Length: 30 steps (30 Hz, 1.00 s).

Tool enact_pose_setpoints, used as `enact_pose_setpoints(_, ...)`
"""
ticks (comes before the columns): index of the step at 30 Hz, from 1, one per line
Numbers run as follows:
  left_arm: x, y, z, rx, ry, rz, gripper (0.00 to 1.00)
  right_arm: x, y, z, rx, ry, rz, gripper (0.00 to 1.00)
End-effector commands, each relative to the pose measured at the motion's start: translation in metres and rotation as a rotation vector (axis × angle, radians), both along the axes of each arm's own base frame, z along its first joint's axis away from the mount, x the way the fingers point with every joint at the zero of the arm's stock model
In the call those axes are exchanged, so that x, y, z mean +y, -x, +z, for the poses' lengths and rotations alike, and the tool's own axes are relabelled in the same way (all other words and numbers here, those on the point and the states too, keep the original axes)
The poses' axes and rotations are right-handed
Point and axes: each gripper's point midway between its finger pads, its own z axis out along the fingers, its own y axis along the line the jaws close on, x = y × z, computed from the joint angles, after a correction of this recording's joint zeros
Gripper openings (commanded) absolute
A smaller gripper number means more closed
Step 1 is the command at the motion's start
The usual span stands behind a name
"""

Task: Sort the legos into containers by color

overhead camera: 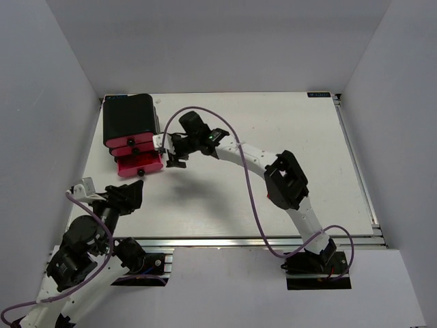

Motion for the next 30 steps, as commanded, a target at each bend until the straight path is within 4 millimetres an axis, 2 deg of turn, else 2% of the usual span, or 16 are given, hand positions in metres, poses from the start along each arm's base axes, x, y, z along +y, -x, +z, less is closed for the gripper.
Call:
enact_pose_setpoints(1, -0.001, -0.001, 0.0, 0.01, -0.01, 0.003, 0.75, 0.031, -0.002, 0.002, -0.08, -0.038, -0.022, 0.75)
enact_pose_setpoints(4, 0.002, 0.001, 0.002, -0.008, 0.007, 0.003, 0.75, 0.046, -0.006, -0.004, -0.112, -0.058, -0.05, 0.74)
enact_pose_setpoints(9, 0.006, 0.005, 0.006, -0.035, 0.031, 0.006, 0.76, 0.058, -0.005, -0.016, -0.119, -0.06, -0.059, 0.72)
enact_pose_setpoints(12, 0.006, 0.005, 0.006, -0.036, 0.034, 0.006, 0.76, 0.067, -0.011, -0.02, -0.146, -0.075, -0.093, 0.7)
enact_pose_setpoints(16, 0.011, 0.01, 0.011, -0.066, 0.065, 0.009, 0.76, 0.076, -0.028, -0.025, -0.177, -0.1, -0.174, 0.69)
enact_pose_setpoints(18, 0.012, 0.011, 0.011, -0.07, 0.068, 0.009, 0.77, 0.08, -0.033, -0.021, -0.191, -0.12, -0.188, 0.68)
enact_pose_setpoints(19, 0.011, 0.011, 0.011, -0.072, 0.07, 0.008, 0.77, 0.08, -0.035, -0.027, -0.19, -0.112, -0.191, 0.68)
enact_pose_setpoints(30, 0.012, 0.012, 0.012, -0.075, 0.073, 0.009, 0.77, 0.08, -0.023, -0.055, -0.14, -0.066, -0.137, 0.61)
